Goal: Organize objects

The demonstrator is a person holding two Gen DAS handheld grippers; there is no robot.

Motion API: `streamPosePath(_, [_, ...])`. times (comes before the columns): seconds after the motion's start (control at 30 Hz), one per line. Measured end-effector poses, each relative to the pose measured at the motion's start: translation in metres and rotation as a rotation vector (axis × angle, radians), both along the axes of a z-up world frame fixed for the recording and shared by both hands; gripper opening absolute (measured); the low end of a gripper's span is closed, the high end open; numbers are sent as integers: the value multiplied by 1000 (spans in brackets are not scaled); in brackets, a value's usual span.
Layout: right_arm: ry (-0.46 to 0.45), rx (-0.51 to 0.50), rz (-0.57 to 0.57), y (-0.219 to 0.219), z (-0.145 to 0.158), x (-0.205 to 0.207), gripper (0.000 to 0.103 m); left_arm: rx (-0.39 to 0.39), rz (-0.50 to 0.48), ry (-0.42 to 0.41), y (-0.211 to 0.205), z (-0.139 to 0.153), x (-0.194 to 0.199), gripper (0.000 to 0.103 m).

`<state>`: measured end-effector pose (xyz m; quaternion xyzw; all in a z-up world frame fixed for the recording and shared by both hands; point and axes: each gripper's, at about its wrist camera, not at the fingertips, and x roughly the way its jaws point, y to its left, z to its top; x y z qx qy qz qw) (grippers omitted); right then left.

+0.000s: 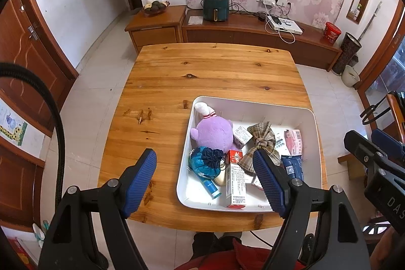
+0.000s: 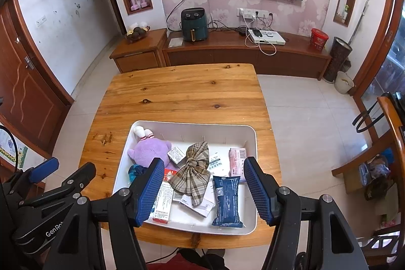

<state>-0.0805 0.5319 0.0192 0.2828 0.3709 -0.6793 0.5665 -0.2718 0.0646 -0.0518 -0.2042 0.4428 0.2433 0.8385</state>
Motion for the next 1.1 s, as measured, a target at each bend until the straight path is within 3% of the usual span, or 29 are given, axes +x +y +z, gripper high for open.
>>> streamPosePath(1.1, [-4, 12, -31, -2, -4, -4, 66, -16, -25, 11, 0, -8, 10, 81])
